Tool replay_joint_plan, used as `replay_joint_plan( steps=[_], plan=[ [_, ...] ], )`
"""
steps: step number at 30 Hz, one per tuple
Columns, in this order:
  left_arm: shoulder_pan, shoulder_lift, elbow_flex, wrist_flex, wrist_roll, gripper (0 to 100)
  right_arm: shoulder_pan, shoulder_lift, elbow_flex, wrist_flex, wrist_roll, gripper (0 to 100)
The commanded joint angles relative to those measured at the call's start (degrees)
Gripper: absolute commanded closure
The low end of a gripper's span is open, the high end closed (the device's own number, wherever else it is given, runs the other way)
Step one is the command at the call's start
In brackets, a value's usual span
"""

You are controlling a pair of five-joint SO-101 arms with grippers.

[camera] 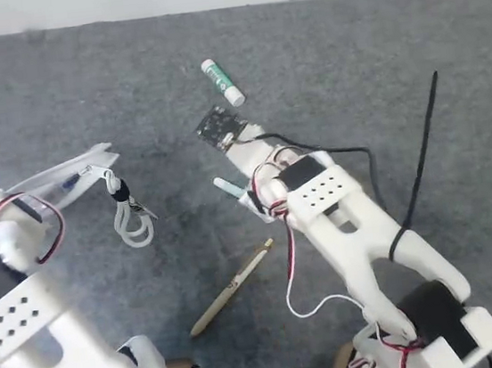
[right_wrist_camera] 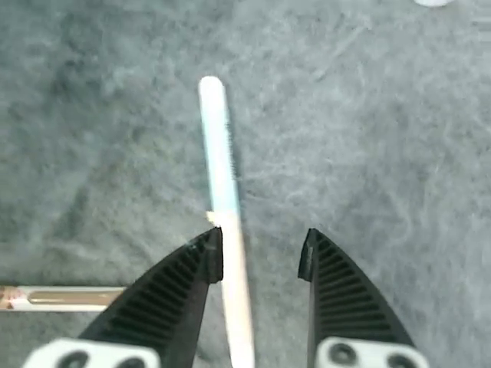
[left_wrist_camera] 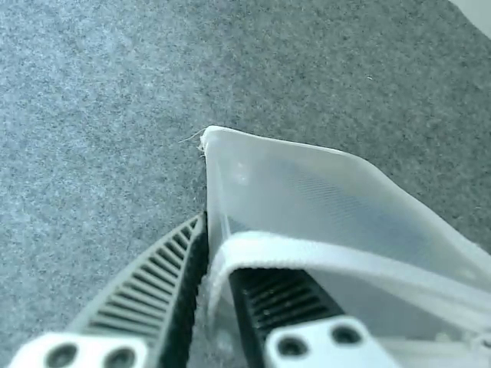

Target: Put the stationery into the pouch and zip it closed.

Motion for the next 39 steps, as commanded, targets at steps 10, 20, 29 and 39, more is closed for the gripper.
replay_joint_plan(
  steps=[10,20,29,39],
  plan=[
    [-0.3,-0.3,-2.2,-2.0,0.8,99,-3.5,10.9,-3.7,-12.3,-0.7,84.3],
    [-0.1,-0.2,-2.2,-2.0,0.8,99,-3.6,19.7,-11.3,-12.5,-0.9,84.6],
    [-0.1,-0.1,-2.2,-2.0,0.7,99,-3.4,26.3,-22.9,0.7,-0.9,84.7],
    [-0.1,-0.1,-2.2,-2.0,0.6,99,-3.2,34.6,-30.6,5.6,-0.9,85.6]
  ],
)
